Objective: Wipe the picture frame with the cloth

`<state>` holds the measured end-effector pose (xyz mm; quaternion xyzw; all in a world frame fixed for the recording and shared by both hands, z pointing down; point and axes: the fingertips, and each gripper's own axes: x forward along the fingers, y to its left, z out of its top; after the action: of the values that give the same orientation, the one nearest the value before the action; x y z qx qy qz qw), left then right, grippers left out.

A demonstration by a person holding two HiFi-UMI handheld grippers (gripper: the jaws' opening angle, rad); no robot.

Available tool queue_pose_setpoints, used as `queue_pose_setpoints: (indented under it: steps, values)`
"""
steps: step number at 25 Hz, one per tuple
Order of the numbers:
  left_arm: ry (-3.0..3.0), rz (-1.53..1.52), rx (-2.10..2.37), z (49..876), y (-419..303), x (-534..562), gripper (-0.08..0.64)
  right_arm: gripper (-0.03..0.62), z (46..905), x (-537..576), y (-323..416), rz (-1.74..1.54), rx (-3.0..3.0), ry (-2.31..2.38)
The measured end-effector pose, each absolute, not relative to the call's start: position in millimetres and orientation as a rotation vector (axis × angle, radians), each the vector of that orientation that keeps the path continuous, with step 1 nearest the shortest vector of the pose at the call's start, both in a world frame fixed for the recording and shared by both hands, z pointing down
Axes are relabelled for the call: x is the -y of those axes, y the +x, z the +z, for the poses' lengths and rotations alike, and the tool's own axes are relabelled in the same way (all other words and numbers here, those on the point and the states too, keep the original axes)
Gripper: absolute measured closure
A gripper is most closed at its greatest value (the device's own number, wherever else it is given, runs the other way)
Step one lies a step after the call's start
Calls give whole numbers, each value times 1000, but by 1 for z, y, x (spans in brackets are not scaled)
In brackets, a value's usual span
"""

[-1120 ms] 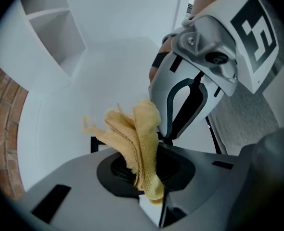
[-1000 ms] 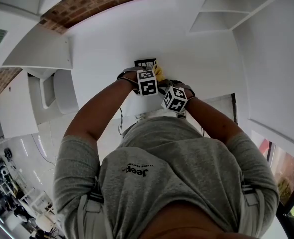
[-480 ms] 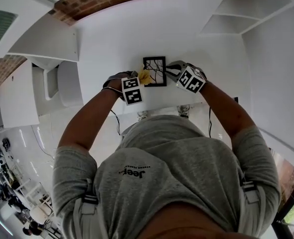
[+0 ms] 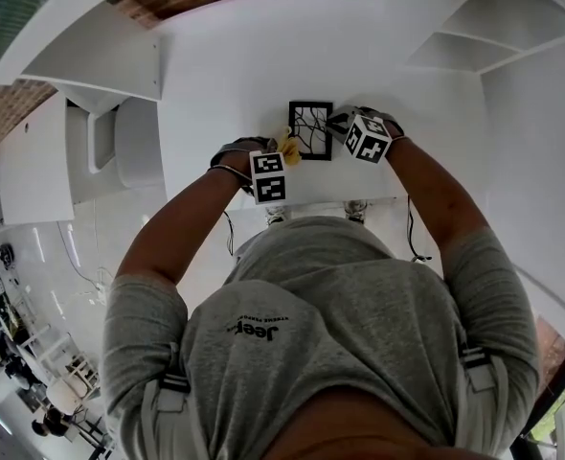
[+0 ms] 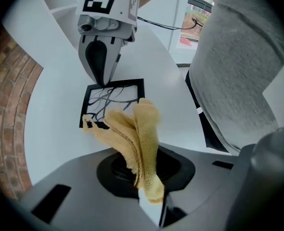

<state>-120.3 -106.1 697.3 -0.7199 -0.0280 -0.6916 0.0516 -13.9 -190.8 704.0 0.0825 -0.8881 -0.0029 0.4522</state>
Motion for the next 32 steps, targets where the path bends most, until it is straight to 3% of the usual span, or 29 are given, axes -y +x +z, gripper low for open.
queue_pose_setpoints:
  steps: [32]
  values:
    - [-2004, -2142, 221, 708, -103, 109, 479, 561, 706, 191, -15, 135, 2119, 214]
